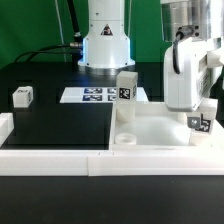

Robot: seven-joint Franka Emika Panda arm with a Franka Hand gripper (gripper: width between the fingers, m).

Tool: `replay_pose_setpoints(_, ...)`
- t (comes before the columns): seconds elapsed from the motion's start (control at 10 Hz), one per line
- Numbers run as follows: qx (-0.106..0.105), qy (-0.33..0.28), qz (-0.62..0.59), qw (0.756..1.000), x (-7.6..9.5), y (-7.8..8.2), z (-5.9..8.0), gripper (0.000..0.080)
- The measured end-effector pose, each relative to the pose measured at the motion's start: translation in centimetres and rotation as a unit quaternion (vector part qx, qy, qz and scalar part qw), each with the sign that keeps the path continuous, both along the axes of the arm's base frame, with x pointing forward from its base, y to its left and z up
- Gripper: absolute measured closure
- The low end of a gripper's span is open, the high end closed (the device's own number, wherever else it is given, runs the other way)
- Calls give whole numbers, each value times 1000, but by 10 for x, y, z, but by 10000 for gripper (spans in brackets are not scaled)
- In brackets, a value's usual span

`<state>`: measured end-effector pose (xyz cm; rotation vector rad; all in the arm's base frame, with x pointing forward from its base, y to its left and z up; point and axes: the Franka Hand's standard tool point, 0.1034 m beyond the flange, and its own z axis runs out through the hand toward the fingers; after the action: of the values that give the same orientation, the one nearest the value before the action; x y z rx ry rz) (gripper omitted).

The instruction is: Assemble square table

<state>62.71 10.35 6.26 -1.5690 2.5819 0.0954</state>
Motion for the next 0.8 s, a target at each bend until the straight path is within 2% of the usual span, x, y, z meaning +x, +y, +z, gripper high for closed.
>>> replay_pose_setpoints(0.1, 0, 2, 1, 1000, -1, 0, -1, 444)
replay_pose_setpoints(0.2, 0, 2, 1, 1000, -1, 0, -1, 262)
replay_pose_setpoints(0.3, 0, 2, 1, 1000, -1, 0, -1, 262)
replay_pose_setpoints(0.4, 0, 0, 2, 1000, 0, 1, 0, 174)
replay_pose_setpoints(0.5, 0, -10, 4, 1000, 1, 5, 7, 157)
replay_pose_setpoints(0.7, 10, -29, 24, 999, -5, 6, 39, 151)
replay_pose_setpoints(0.8, 13, -37, 33, 999, -9, 1, 52, 151)
